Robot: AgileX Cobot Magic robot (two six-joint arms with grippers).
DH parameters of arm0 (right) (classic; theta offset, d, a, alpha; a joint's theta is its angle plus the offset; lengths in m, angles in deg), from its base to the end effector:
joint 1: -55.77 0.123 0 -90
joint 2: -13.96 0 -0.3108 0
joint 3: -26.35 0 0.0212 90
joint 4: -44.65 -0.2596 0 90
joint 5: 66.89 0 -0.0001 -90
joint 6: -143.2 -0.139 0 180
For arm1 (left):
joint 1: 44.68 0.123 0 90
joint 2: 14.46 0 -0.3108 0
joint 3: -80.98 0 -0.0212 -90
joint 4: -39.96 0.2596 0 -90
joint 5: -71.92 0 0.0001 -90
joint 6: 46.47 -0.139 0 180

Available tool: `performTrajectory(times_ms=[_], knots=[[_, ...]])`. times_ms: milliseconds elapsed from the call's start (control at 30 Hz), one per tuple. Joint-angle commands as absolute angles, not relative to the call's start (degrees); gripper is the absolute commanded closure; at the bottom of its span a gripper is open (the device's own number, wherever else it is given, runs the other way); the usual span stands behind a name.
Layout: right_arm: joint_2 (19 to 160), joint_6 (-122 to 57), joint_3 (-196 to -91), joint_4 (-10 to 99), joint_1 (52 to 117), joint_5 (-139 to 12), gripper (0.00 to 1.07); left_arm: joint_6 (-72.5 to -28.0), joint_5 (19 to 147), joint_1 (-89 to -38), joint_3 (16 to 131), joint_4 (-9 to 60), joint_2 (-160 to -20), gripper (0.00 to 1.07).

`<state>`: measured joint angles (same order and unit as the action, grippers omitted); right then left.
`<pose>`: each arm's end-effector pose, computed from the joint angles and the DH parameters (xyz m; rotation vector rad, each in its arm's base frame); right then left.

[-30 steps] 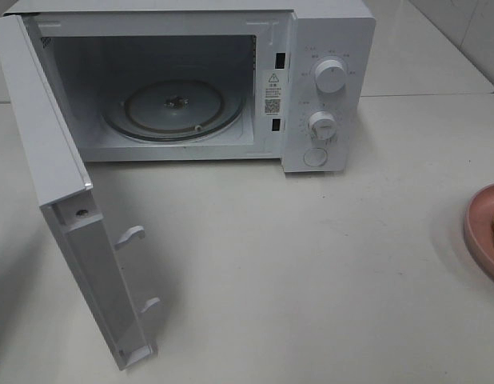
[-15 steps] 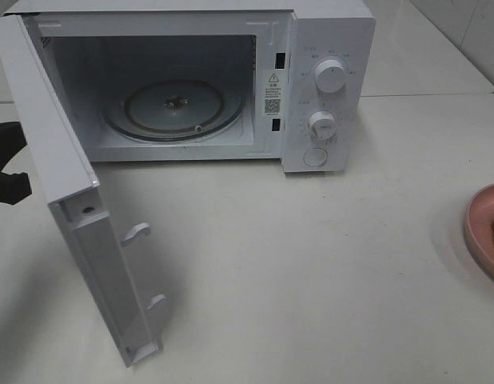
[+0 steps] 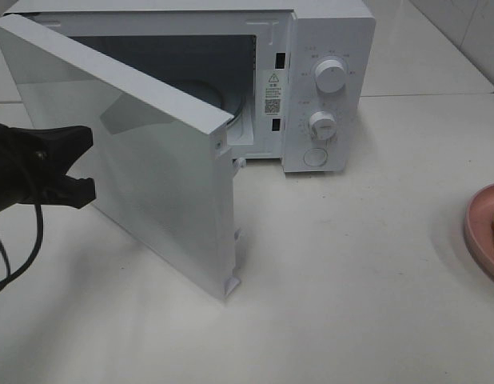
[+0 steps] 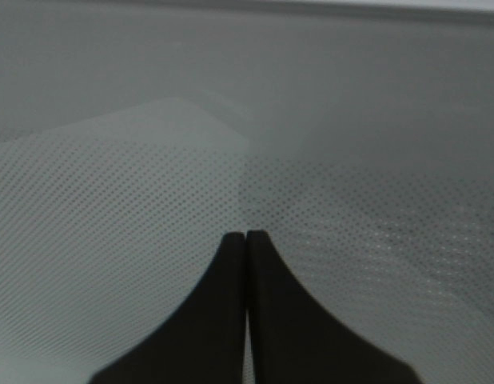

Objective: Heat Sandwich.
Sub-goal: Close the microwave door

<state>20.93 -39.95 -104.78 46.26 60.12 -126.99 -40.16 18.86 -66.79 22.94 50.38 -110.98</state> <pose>0.0195 -0.0019 0.2632 -0.0199 2.0235 0.0494 0.2708 -0.1317 0.1779 0.4472 1.7388 -0.4064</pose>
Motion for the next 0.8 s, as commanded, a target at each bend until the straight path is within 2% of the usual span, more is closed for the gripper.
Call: performTrajectory(times_ms=[33, 133, 200, 267, 400, 567, 800], knots=[[19.4, -40.2, -104.7, 46.4, 59.7, -126.3, 0.32, -40.7, 17.9, -70.8, 26.3, 45.1, -113.4, 1.07], [19.4, -40.2, -104.7, 46.4, 59.7, -126.3, 0.32, -42.2, 17.9, -72.6, 27.9, 42.3, -114.5, 1.07], [19.4, -40.2, -104.7, 46.4, 59.7, -126.3, 0.32, -45.2, 18.2, -75.6, 30.3, 37.5, -116.2, 1.07], [19.4, -40.2, -104.7, 46.4, 59.7, -126.3, 0.32, -45.9, 18.3, -76.7, 31.1, 36.2, -116.5, 1.07], [19.4, -40.2, -104.7, 46.4, 59.7, -126.3, 0.32, -49.0, 18.3, -80.6, 35.5, 28.8, -119.2, 1.07], [19.4, -40.2, -104.7, 46.4, 59.7, -126.3, 0.32, -50.5, 19.8, -82.4, 38.9, 25.3, -121.5, 1.07], [19.4, -40.2, -104.7, 46.4, 59.7, -126.3, 0.32, -55.8, 22.4, -85.8, 46.5, 19.6, -126.1, 1.07]])
